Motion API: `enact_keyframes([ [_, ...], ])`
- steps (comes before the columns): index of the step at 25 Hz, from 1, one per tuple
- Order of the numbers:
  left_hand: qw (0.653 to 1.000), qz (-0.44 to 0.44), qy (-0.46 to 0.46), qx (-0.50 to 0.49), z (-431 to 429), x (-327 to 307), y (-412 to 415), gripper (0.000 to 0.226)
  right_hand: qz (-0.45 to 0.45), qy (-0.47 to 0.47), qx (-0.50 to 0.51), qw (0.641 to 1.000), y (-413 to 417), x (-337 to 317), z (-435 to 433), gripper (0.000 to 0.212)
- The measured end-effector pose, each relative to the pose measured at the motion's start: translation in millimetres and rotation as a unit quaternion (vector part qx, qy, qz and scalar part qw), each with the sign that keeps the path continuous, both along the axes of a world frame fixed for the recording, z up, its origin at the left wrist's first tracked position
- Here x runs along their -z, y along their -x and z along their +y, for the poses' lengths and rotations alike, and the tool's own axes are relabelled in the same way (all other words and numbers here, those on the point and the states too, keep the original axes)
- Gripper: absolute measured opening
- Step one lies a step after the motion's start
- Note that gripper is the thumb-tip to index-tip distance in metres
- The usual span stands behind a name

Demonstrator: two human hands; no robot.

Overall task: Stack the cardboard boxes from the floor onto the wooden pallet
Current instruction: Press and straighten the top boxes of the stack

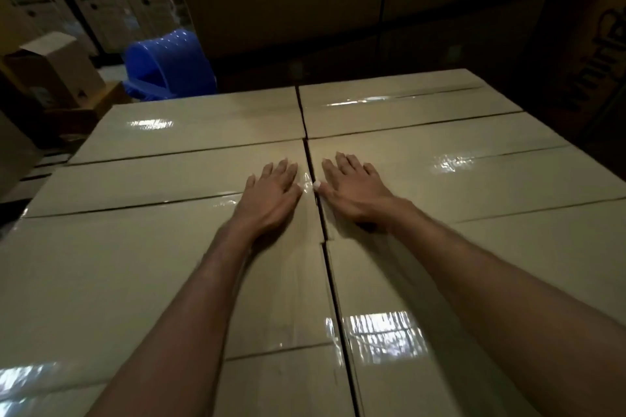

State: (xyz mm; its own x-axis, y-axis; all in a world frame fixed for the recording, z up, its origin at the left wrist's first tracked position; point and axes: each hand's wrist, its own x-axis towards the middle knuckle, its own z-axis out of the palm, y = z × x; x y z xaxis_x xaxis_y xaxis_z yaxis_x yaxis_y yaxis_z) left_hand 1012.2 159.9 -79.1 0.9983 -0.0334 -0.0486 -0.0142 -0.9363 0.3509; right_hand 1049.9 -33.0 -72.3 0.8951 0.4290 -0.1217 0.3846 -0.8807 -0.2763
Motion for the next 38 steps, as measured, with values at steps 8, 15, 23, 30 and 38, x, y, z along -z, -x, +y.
enact_keyframes([
  [8,0.999,0.025,-0.029,-0.018,-40,-1,194,0.058,-0.025,0.003,0.038,0.999,198,9,-55,0.067],
  [15,0.997,0.001,0.053,-0.052,-76,-8,261,0.056,0.033,-0.017,-0.006,0.999,256,-3,-65,0.069],
  [23,0.996,0.004,-0.064,-0.055,-93,1,442,0.058,-0.012,0.022,0.106,0.994,447,3,-111,0.066],
  [30,0.995,-0.028,0.097,-0.027,-112,-12,500,0.058,-0.002,-0.091,0.049,0.995,484,-15,-123,0.063],
  [38,0.992,0.039,-0.058,0.106,-107,0,596,0.120,-0.050,0.072,-0.090,0.992,580,11,-197,0.105],
])
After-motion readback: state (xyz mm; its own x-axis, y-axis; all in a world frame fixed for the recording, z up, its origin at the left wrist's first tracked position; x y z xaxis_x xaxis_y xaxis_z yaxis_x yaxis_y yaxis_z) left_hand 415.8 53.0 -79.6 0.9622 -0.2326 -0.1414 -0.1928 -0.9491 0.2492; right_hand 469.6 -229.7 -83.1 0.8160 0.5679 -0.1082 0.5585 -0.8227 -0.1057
